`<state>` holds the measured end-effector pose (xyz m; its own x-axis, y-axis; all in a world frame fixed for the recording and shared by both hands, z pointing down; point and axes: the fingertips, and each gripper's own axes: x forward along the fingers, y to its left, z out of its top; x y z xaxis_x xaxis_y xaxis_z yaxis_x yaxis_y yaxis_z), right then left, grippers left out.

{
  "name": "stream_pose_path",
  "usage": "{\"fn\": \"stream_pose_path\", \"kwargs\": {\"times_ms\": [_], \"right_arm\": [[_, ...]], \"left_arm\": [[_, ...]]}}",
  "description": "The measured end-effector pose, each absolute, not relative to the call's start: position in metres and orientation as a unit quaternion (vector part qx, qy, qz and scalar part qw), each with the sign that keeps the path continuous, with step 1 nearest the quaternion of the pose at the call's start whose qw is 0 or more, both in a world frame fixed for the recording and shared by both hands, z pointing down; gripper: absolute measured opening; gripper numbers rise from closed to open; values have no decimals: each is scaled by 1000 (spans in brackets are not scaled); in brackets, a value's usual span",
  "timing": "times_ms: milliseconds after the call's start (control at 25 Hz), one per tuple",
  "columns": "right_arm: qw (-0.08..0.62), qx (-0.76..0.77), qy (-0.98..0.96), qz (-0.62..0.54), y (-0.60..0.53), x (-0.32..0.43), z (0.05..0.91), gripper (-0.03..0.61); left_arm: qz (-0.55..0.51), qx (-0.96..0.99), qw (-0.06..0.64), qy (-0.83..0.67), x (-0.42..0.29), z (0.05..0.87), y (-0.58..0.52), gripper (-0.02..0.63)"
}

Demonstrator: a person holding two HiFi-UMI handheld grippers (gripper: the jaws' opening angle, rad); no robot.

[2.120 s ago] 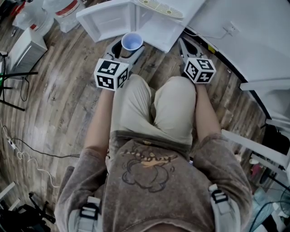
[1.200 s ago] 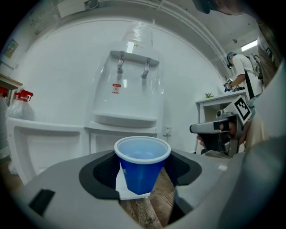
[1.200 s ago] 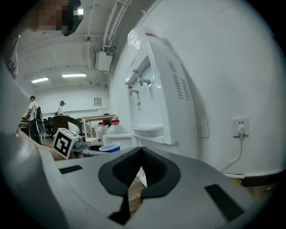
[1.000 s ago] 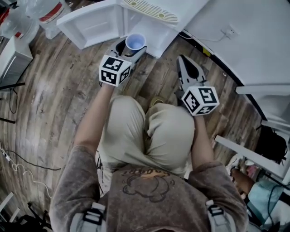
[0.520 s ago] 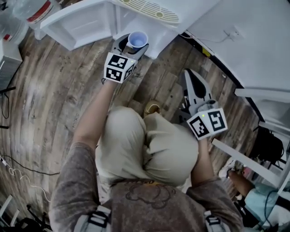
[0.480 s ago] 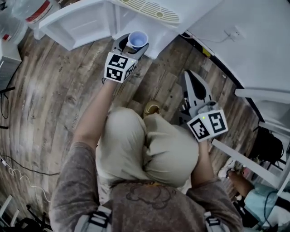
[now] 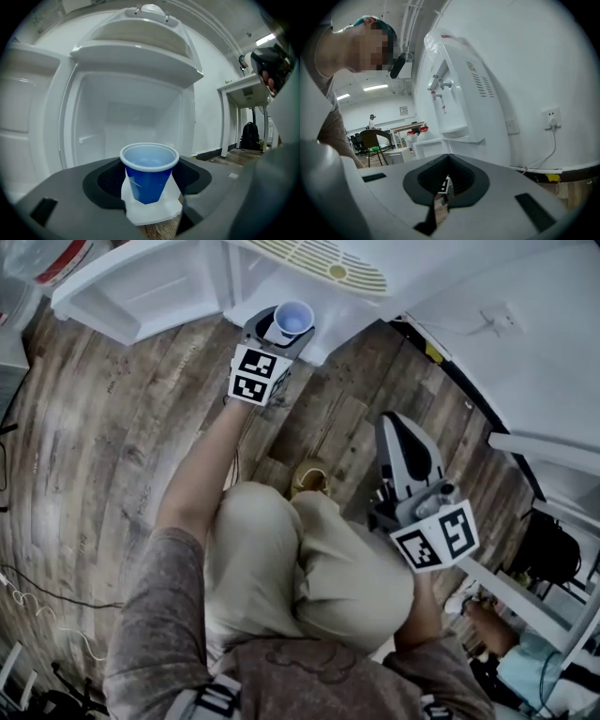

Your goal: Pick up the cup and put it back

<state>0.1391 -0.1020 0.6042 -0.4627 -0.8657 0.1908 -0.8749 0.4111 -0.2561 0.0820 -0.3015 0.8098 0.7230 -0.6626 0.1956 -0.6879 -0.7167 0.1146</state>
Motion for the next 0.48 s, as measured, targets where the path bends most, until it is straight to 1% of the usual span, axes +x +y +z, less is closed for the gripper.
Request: {"fn": "stream_pose_path", "kwargs": {"times_ms": [200, 480], "right_arm": [[36, 505, -845, 170, -107, 129, 616, 2], [34, 505, -841, 191, -108, 135, 623, 2]], "left_arm": [[67, 922, 96, -368, 97, 835, -326, 305], [85, 920, 88, -372, 123, 869, -352, 305]]}}
